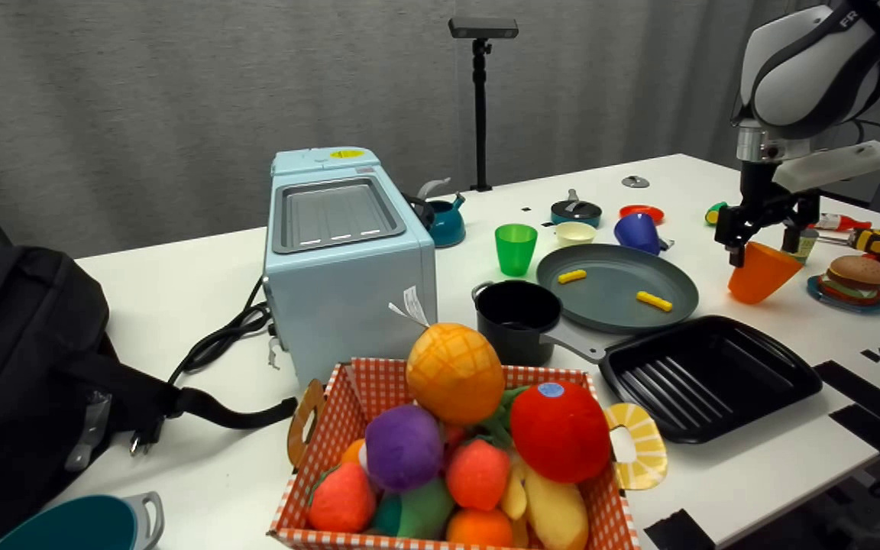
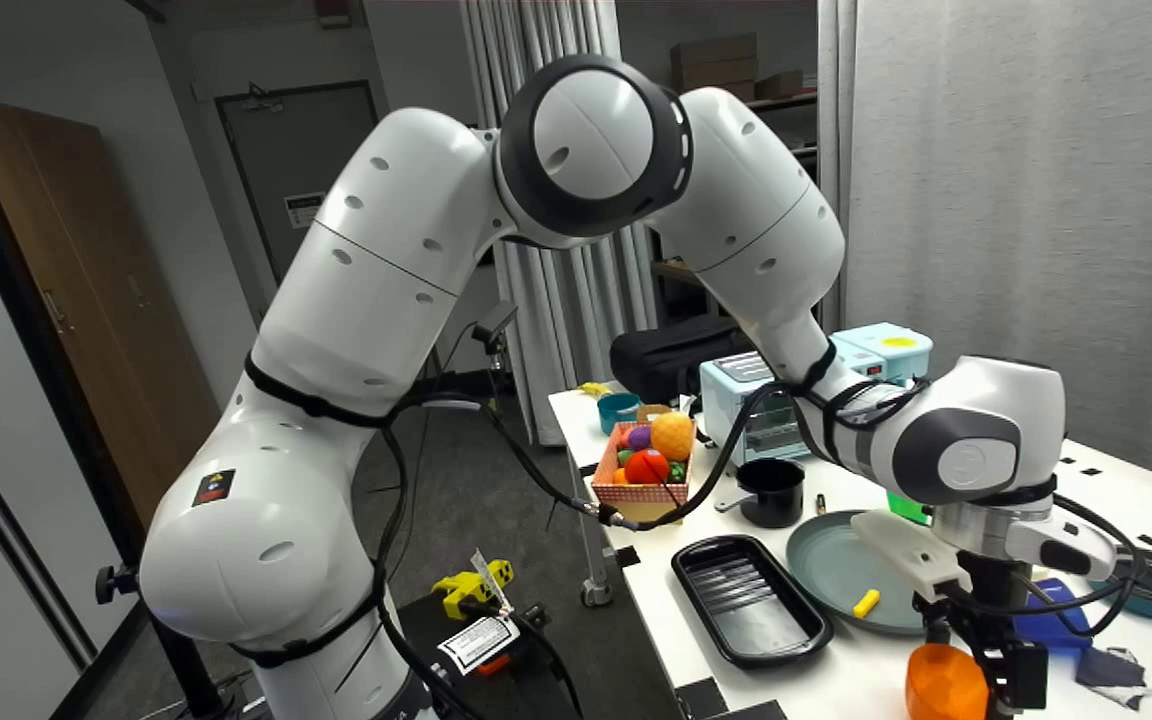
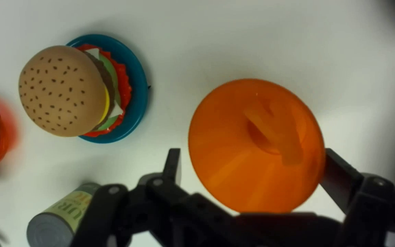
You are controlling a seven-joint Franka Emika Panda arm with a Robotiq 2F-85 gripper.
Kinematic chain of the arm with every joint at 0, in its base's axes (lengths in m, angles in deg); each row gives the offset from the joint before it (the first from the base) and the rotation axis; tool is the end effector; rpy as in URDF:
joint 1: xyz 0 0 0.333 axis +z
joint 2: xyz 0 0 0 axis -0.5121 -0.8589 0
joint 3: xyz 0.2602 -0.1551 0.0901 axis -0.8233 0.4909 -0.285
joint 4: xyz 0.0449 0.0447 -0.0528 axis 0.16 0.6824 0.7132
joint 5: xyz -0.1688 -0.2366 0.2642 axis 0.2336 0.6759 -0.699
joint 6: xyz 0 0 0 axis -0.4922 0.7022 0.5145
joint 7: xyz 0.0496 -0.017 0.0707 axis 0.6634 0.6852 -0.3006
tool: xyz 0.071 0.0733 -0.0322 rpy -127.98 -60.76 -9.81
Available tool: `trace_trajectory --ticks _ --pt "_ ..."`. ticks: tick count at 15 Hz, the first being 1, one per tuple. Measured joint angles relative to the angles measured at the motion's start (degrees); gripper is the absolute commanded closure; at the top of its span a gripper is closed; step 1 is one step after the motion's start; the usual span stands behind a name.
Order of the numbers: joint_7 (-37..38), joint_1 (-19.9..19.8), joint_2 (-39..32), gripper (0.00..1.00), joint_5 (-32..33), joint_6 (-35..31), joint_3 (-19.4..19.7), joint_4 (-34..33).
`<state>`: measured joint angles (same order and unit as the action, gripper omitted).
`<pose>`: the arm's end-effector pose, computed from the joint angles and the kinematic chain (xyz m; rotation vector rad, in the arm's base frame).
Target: Pick up the blue and orange cups from the table and pour their contents on the grey plate.
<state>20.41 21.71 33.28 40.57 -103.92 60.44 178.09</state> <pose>0.5694 -0.2219 0.1274 2.8913 -0.7824 -0.2598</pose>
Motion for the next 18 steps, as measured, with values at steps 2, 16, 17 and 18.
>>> trace_trajectory --ticks 2,16,17,18 --pt "0.00 0.02 0.00 0.00 0.00 0.02 -0.17 0.00" --pt "0.00 0.23 0.11 0.49 0.00 0.36 -1.14 -0.18" --pt "0.02 0.23 0.17 0.49 0.00 0.36 -1.14 -0.21" --pt "0.03 0.26 0.24 0.49 0.00 0.36 -1.13 -0.29"
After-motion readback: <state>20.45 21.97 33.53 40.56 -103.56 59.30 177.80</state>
